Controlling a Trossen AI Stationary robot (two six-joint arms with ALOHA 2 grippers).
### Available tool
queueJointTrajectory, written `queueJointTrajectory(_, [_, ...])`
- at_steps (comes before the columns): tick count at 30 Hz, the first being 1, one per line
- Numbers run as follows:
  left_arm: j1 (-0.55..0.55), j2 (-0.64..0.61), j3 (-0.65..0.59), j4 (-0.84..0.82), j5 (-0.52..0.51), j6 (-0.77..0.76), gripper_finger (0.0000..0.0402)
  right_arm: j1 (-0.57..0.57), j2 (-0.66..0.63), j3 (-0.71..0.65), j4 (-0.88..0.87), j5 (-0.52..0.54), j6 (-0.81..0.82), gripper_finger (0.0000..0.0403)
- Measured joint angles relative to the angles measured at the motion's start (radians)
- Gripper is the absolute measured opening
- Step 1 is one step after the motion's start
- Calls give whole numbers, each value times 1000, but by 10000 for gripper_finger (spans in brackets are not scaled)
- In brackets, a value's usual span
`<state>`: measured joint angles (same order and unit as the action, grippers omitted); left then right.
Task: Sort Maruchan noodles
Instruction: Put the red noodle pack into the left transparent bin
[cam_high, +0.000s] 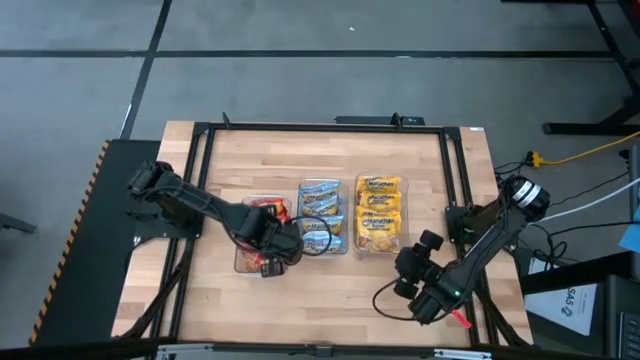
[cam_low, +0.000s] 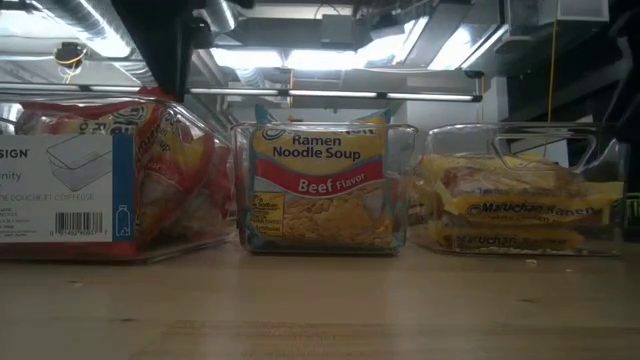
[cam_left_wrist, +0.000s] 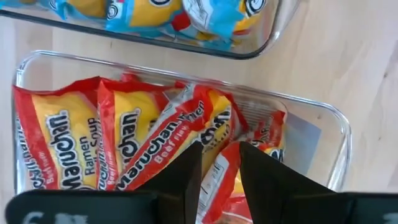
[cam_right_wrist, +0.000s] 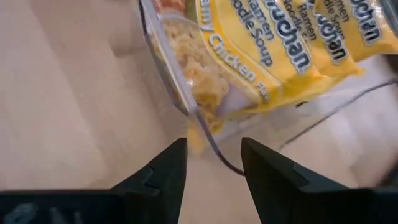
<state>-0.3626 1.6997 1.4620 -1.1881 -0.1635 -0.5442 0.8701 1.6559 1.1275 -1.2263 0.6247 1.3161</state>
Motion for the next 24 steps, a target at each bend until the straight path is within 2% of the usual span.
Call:
queueJointTrajectory(8, [19,13,-2,0,59,8,96,0,-4,4,42,-8,-11,156])
queueJointTrajectory(13, [17,24,-1,-1,139,24,94,0,-4,4,45,-11,-12,156])
queueJointTrajectory(19, [17,24,-1,0,105,6,91,0,-4,4,46,-12,-12,156])
queueJointTrajectory(21, [18,24,-1,0,105,4,79,0,-4,4,46,-12,-12,156])
queueJointTrajectory(24, [15,24,-1,0,105,5,39,0,-4,4,46,-14,-12,156])
